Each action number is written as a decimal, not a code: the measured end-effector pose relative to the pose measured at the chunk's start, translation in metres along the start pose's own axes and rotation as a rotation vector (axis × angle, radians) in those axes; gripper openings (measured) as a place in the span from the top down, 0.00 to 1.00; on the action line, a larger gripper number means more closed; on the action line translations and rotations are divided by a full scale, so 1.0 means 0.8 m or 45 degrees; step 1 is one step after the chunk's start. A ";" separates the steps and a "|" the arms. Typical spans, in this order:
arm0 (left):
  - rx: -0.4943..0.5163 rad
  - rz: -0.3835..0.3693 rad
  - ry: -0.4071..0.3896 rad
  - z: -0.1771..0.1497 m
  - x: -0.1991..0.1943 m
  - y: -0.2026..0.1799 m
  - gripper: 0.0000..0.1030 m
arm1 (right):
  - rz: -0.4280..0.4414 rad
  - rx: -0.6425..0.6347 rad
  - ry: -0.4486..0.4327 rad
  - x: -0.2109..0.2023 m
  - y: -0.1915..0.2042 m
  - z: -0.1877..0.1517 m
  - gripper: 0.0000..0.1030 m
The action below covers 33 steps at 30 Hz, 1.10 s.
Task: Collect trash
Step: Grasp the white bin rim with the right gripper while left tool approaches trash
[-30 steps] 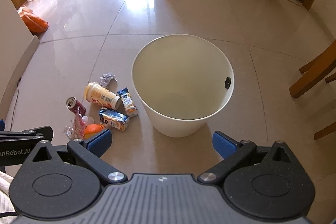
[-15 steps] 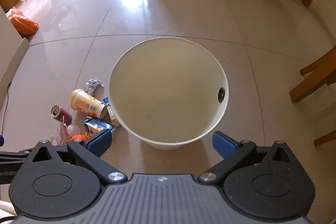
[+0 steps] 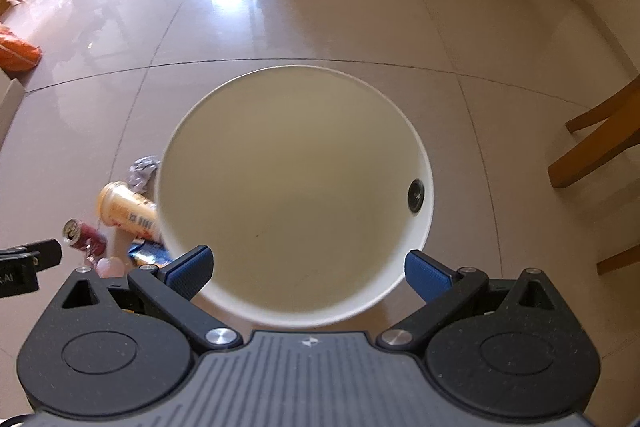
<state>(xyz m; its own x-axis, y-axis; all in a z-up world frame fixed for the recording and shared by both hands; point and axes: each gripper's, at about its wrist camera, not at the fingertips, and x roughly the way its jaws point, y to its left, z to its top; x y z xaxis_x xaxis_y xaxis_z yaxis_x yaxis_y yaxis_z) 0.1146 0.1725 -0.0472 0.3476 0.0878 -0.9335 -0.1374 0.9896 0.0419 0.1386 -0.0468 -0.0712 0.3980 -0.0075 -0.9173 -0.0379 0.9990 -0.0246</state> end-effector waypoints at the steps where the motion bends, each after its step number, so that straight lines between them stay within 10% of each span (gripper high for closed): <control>1: 0.001 0.002 0.010 0.003 0.005 0.001 0.01 | -0.009 0.002 0.003 0.004 0.000 0.003 0.00; 16: -0.046 0.044 0.046 0.047 0.052 0.024 0.01 | -0.120 0.032 0.019 0.052 -0.015 0.047 0.00; 33: -0.107 0.102 -0.050 0.013 -0.009 0.064 0.01 | -0.121 0.065 -0.009 0.073 -0.107 0.034 0.13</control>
<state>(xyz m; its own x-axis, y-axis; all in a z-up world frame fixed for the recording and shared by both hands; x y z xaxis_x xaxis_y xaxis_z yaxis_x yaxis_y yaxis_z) 0.1149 0.2233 -0.0342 0.3683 0.1726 -0.9135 -0.2432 0.9663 0.0845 0.1900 -0.1315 -0.1119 0.4043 -0.1023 -0.9089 0.0472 0.9947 -0.0910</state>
